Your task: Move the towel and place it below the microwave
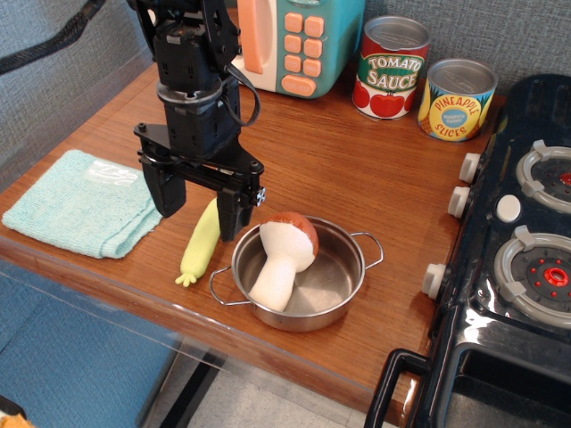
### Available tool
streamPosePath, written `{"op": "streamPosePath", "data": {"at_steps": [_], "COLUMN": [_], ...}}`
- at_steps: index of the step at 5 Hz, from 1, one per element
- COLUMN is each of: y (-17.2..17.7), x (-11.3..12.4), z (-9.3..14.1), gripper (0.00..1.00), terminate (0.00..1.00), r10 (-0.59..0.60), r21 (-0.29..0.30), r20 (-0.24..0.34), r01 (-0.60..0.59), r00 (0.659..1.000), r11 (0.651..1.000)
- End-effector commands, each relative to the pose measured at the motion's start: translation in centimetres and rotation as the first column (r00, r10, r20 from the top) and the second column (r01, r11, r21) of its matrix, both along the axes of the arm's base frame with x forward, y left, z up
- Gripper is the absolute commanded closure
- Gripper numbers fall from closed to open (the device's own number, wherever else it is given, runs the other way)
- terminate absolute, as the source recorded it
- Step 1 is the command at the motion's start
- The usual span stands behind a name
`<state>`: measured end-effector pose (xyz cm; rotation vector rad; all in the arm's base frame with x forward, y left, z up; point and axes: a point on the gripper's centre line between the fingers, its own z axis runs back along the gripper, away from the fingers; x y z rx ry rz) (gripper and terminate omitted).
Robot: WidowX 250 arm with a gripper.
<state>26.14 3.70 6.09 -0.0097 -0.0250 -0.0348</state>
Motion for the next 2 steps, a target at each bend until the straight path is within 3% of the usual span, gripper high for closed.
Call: {"op": "streamPosePath", "data": {"at_steps": [1, 2], "y": [0.0, 3.1], "x": [0.0, -0.5], "z": [0.0, 0.3], "gripper": [0.0, 0.0], "terminate": [0.0, 0.0], "r10": [0.0, 0.056], "r21": [0.0, 0.033], "r20": [0.0, 0.008], "r01": [0.0, -0.056], "r00": [1.0, 0.998], "r11": [1.0, 0.998]}}
